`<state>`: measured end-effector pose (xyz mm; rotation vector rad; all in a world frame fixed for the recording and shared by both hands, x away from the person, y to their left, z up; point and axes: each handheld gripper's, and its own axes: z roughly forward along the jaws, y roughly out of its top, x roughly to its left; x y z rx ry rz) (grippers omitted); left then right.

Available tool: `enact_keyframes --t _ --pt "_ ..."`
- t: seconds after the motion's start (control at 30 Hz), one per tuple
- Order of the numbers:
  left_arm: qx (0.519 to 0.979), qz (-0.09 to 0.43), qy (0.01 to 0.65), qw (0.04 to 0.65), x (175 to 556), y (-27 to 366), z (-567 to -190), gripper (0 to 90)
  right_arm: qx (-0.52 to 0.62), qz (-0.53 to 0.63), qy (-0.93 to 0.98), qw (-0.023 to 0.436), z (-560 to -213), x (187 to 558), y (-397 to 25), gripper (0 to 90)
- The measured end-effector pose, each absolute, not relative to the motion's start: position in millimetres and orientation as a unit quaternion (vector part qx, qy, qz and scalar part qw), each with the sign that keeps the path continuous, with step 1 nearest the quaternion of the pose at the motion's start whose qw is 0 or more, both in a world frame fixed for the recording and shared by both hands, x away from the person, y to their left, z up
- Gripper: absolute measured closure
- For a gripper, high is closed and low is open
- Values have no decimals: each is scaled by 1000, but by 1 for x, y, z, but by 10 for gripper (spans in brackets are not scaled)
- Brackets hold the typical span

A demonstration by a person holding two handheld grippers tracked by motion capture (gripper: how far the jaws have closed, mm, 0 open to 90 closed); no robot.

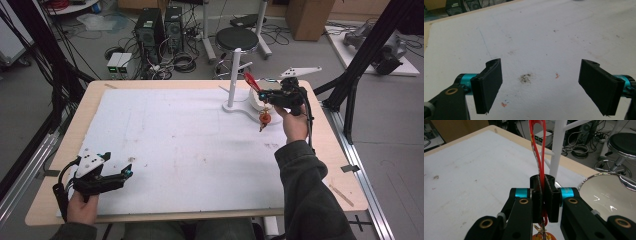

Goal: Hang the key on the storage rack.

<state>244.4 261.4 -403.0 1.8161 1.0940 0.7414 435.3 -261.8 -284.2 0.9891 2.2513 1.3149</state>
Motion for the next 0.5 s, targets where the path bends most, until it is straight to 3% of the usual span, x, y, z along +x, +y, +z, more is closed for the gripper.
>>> enact_keyframes --t 0.5 --pt "728 299 438 434 246 260 -403 197 360 470 786 179 -291 445 -250 854"
